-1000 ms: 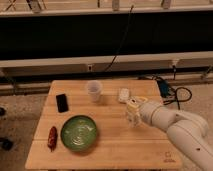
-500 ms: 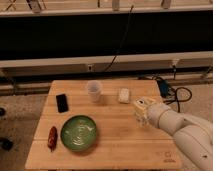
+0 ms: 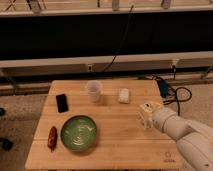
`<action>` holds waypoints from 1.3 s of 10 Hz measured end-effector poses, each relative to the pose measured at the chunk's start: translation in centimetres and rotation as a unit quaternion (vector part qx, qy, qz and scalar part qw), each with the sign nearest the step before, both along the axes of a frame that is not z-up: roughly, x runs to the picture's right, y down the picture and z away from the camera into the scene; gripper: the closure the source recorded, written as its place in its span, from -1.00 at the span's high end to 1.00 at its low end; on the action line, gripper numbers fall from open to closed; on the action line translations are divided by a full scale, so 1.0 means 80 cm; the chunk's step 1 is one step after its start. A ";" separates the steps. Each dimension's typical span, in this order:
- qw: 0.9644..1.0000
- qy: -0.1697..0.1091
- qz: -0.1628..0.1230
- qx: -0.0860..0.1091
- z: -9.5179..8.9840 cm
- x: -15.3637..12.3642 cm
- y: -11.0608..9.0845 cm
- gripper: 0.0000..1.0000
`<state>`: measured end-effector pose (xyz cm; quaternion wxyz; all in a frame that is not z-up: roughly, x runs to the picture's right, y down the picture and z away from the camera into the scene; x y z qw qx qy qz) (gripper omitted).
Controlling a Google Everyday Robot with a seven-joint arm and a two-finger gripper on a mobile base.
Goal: Stand the bottle upright
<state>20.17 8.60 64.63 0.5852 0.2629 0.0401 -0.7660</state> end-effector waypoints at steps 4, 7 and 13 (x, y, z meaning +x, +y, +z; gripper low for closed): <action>0.999 0.015 0.042 -0.007 0.012 0.032 0.020 -1.00; 0.997 0.023 0.073 -0.011 0.020 0.048 0.034 -0.98; 0.992 0.049 0.114 -0.009 0.020 0.066 0.052 0.14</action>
